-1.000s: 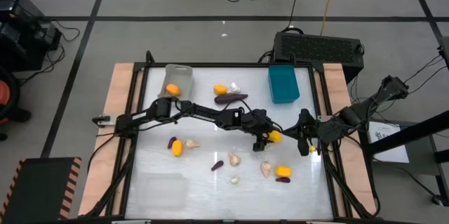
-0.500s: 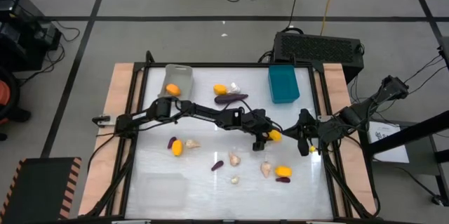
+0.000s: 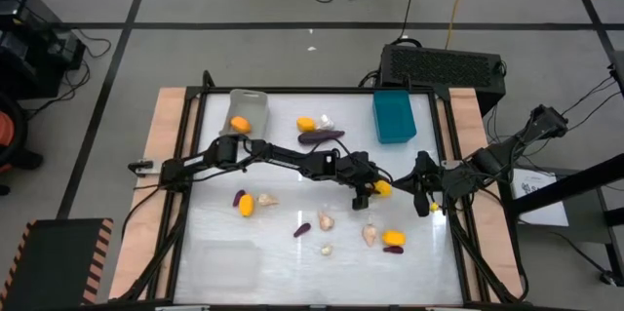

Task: Sort produce into baskets
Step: Put the lemon into the gray bin

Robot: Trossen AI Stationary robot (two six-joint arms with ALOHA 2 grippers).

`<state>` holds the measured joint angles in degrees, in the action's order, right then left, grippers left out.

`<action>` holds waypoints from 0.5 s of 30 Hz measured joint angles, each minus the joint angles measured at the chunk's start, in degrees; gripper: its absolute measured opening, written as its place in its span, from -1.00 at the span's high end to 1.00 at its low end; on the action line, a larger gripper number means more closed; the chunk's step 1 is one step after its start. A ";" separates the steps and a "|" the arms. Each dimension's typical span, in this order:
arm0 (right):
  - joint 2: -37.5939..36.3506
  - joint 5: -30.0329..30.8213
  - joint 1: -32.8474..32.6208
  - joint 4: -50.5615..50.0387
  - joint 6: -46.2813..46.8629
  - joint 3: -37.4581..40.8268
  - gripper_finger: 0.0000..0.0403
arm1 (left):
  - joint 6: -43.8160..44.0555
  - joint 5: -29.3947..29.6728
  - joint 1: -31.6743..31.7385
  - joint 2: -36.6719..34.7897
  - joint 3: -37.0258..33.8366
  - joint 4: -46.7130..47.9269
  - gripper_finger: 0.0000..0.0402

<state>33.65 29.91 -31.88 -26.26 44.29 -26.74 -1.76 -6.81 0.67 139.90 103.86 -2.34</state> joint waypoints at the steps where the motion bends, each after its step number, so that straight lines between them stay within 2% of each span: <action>1: 0.00 0.00 0.00 0.20 0.00 0.00 1.00 | -0.02 0.00 0.00 -0.02 0.48 0.42 0.11; 8: 0.02 -0.04 0.02 1.16 -0.66 0.00 1.00 | -0.07 0.00 0.00 -0.46 7.38 3.07 0.11; 15: 0.02 -0.22 0.00 1.16 -1.22 0.00 1.00 | -4.67 0.11 0.80 -1.12 18.50 26.61 0.12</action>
<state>33.67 29.69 -31.88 -25.10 43.07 -26.74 -6.43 -6.70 1.47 138.78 122.36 24.27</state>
